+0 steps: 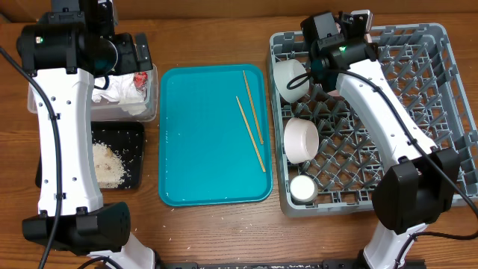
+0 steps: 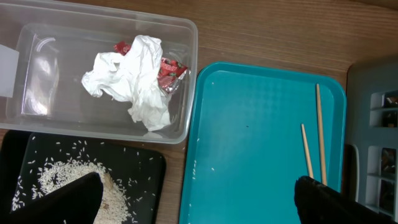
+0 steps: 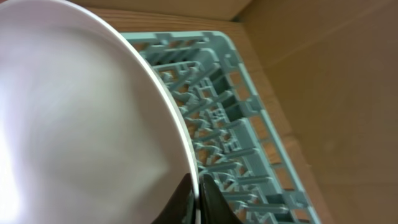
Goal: Sort waste into correct bins and load items into the dishwasher
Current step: 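Carry the large plate to the rack's back and stand it upright, then reach the right gripper to the chopsticks and grasp one chopstick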
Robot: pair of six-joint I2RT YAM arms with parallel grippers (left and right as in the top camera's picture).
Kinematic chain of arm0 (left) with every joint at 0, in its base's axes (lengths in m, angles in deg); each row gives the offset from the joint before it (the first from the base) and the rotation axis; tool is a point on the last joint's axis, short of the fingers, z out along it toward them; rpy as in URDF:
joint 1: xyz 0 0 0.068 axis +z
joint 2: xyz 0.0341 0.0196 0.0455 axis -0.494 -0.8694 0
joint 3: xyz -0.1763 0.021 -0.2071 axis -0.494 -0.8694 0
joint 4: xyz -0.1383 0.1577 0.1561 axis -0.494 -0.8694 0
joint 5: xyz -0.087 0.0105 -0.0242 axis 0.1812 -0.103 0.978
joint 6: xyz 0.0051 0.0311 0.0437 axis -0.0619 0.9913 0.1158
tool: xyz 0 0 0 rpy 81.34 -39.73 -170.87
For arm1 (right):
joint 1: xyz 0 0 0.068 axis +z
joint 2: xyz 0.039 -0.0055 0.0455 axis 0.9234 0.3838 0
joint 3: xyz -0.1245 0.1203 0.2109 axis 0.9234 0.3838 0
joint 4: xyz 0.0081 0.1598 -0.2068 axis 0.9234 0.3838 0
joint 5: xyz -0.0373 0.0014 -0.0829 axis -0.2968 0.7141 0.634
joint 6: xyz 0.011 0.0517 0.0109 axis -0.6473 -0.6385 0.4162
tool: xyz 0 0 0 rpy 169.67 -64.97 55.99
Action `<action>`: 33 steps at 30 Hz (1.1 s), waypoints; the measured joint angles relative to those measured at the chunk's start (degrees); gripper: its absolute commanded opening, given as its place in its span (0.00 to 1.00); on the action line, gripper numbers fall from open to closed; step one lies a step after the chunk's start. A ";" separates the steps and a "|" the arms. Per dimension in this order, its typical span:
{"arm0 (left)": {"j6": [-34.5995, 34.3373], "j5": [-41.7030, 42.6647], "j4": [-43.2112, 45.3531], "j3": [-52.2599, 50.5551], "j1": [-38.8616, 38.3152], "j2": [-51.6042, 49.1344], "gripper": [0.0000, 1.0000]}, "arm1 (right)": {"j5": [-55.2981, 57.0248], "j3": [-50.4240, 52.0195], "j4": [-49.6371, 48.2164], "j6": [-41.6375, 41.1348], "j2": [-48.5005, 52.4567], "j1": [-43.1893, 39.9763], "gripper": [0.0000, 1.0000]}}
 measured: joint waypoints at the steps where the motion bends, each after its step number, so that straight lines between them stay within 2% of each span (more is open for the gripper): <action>1: 0.00 0.00 0.00 0.00 0.00 0.00 1.00 | -1.03 0.00 -0.31 0.00 0.00 0.02 0.42; 3: 0.00 0.02 0.00 0.00 0.00 0.00 1.00 | -2.75 0.07 -0.87 0.52 0.00 0.00 0.73; 5: 0.00 0.02 0.00 0.00 0.00 0.00 1.00 | -4.42 0.07 -1.60 0.66 0.00 0.02 0.88; 10: 0.00 0.00 0.00 0.00 0.00 0.00 1.00 | -10.97 -1.05 1.53 1.03 0.00 0.00 0.94; 11: 0.00 0.02 0.00 0.00 0.00 0.00 1.00 | -13.35 -2.71 4.09 1.09 0.00 0.00 1.00; 18: 0.00 0.02 0.02 0.00 0.00 0.00 1.00 | -25.73 -19.26 13.70 1.55 -0.09 0.46 0.99; 20: 0.00 0.00 0.02 0.00 0.00 0.00 1.00 | -32.83 -23.19 13.33 3.41 -0.76 1.33 0.95; 23: 0.00 0.02 0.00 0.00 0.00 0.00 1.00 | -43.34 -24.79 12.04 5.84 -1.44 4.92 0.90; 25: 0.02 0.00 0.02 0.00 0.00 0.00 1.00 | -46.25 -24.70 12.35 6.69 -0.42 7.69 0.87; 33: 0.00 0.02 0.00 0.00 0.00 0.00 1.00 | -50.14 -20.98 13.40 9.25 11.10 16.96 0.76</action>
